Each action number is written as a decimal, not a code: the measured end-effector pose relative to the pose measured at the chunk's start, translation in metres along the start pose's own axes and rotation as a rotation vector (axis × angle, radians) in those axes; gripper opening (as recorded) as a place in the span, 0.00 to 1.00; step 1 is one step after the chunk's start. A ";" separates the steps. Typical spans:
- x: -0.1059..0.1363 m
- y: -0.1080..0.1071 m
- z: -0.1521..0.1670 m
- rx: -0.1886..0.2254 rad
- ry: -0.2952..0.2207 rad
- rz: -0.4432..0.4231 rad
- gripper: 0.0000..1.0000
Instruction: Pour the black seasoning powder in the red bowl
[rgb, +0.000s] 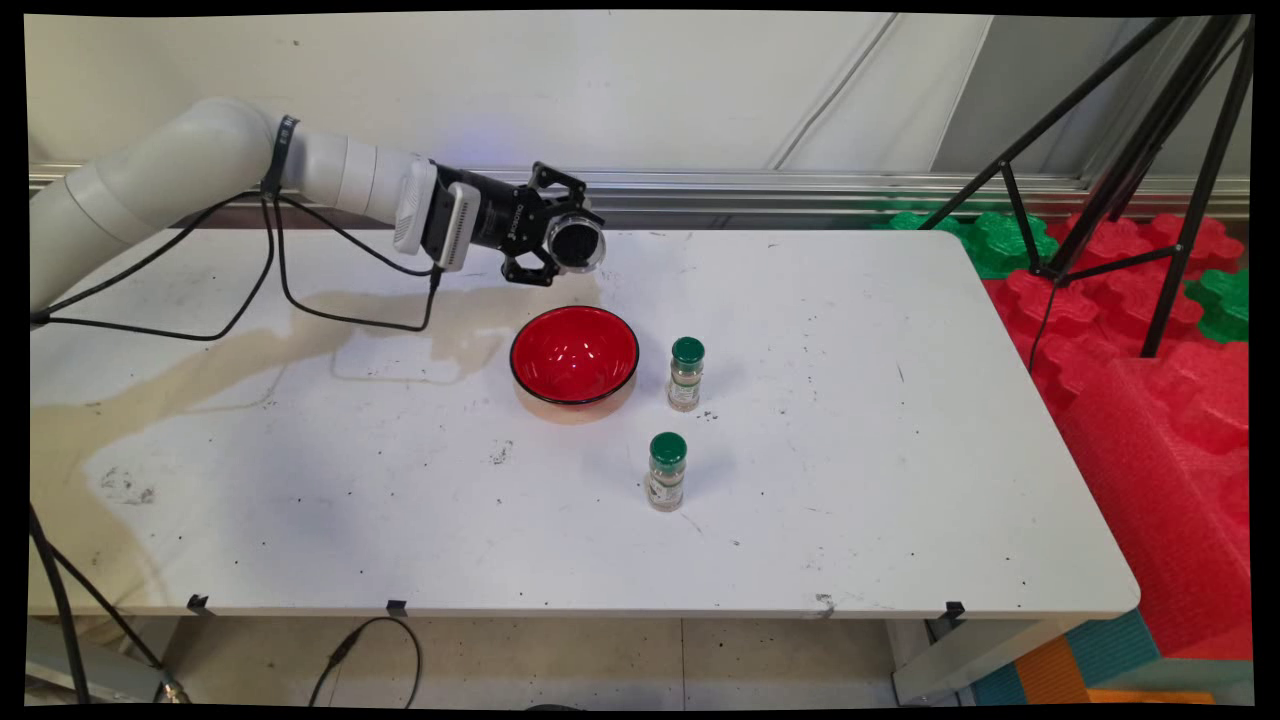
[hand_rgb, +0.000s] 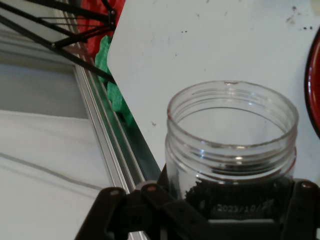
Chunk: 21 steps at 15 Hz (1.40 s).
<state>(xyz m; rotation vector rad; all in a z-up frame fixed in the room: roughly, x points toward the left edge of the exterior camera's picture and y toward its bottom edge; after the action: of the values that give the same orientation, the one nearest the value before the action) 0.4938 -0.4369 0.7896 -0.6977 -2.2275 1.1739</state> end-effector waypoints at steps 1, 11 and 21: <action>0.001 0.002 0.000 0.000 -0.002 0.031 0.00; 0.004 0.010 -0.002 0.001 -0.014 0.216 0.00; 0.010 0.014 -0.006 0.005 -0.014 0.359 0.00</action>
<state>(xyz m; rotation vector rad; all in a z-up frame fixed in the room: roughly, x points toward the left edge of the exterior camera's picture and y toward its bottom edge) 0.4930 -0.4203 0.7827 -1.1248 -2.1667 1.3525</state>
